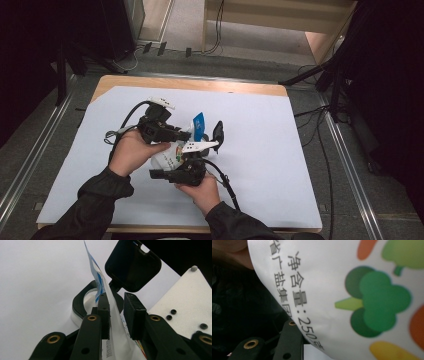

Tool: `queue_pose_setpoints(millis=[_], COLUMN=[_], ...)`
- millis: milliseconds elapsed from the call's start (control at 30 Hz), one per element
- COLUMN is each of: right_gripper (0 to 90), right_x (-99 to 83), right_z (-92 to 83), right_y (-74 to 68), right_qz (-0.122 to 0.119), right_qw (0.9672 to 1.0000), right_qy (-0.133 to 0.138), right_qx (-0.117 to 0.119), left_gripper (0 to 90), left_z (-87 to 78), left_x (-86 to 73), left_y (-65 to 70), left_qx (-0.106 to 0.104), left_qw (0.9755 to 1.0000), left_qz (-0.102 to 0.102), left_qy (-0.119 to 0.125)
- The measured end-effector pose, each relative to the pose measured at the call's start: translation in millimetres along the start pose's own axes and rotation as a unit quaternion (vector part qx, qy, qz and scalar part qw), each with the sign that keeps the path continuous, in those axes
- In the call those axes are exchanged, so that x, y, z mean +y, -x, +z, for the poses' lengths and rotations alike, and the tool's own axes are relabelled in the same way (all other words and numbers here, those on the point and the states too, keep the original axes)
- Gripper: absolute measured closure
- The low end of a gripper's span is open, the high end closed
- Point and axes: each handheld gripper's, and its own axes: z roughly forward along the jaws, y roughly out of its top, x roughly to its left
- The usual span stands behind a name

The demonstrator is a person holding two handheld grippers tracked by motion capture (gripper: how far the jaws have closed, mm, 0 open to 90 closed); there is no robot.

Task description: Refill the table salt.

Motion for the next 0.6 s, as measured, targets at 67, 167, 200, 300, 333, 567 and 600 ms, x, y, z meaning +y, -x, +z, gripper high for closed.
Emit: queue_pose_setpoints(millis=[67, 167, 200, 300, 333, 567, 600], right_gripper=[67.1, 67.1, 67.1, 67.1, 67.1, 67.1, 67.2], right_x=[0.7, 0.7, 0.6, 0.4, 0.3, 0.3, 0.3], right_z=[0.0, 0.2, 0.3, 0.2, 0.2, 0.5, 0.5], right_y=[-0.6, -0.6, -0.6, 0.1, 0.4, 0.6, 0.7], right_qz=[0.001, 0.000, 0.001, -0.001, -0.001, 0.002, 0.003], right_qw=[1.0000, 1.0000, 1.0000, 1.0000, 1.0000, 1.0000, 1.0000], right_qy=[-0.001, -0.002, -0.002, -0.004, -0.004, -0.006, -0.006], right_qx=[0.000, 0.000, 0.000, -0.002, -0.002, -0.003, -0.003], left_gripper=[75.9, 75.7, 75.5, 75.0, 74.9, 74.9, 74.8], left_z=[-0.6, -0.3, -0.1, 0.4, 0.6, 0.8, 0.9], left_x=[0.0, -0.1, -0.2, -0.5, -0.6, -0.7, -0.6], left_y=[-0.3, -0.5, -0.6, -1.7, -1.8, -1.9, -1.8], left_qx=[-0.002, -0.002, -0.002, -0.002, -0.001, 0.000, 0.000], left_qw=[1.0000, 1.0000, 1.0000, 1.0000, 1.0000, 1.0000, 1.0000], left_qz=[0.000, 0.001, 0.002, 0.003, 0.003, 0.004, 0.005], left_qy=[0.001, -0.002, -0.002, -0.002, -0.002, -0.002, -0.002])
